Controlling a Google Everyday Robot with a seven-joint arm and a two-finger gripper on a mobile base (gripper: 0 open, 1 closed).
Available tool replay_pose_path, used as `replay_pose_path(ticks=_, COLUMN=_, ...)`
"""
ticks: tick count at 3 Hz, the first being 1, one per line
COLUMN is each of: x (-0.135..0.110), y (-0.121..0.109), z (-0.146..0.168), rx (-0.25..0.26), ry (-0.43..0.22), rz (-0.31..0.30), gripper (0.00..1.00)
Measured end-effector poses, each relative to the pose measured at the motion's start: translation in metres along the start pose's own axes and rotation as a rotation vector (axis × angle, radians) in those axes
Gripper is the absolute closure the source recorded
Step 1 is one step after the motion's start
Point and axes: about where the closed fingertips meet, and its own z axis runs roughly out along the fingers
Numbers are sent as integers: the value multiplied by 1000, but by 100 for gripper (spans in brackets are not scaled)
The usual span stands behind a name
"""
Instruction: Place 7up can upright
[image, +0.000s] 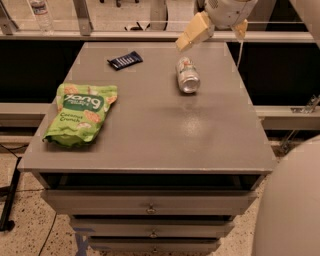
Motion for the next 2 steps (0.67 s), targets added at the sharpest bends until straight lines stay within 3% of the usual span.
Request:
replay_pose_path(ticks=1, x=-22, y=8, z=24, rx=44, ry=2, rz=81, gripper=0)
replay_pose_path(ticks=2, x=-36, y=20, z=58, rx=103, ry=25, rz=121, gripper=0)
